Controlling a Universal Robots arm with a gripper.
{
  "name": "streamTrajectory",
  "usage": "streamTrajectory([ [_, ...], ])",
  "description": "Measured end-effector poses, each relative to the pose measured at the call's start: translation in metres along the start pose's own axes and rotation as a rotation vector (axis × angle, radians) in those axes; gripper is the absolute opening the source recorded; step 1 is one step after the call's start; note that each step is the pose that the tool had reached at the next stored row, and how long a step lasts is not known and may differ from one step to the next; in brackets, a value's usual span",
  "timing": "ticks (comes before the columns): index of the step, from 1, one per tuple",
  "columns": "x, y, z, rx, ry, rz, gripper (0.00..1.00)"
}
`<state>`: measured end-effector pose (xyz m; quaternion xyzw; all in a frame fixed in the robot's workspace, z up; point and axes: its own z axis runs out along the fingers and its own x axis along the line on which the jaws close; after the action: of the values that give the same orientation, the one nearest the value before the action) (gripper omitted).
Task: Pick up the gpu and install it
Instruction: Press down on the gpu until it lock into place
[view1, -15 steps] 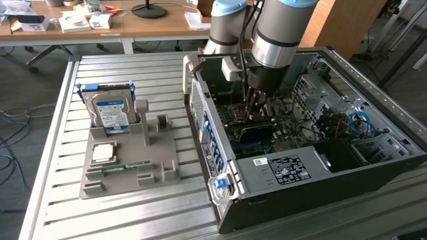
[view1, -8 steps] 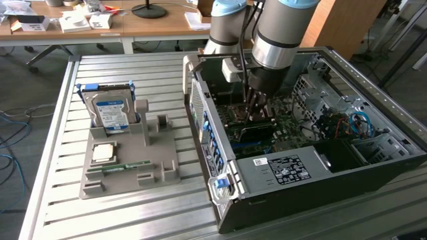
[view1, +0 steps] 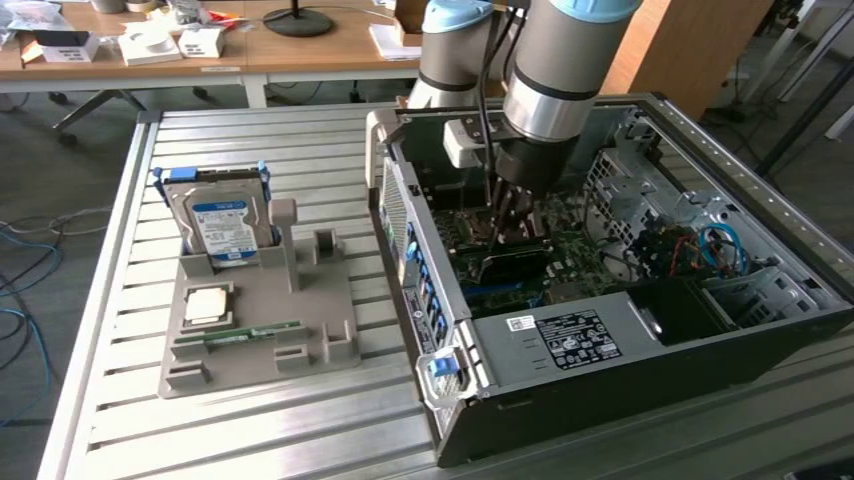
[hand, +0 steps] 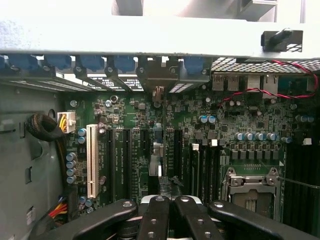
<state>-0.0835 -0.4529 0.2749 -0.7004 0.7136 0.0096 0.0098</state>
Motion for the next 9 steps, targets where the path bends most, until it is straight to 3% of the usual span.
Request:
streamTrajectory([
  [9,0.0,0.0013,0.0017,0.0003,-0.0005,0.0,0.11],
])
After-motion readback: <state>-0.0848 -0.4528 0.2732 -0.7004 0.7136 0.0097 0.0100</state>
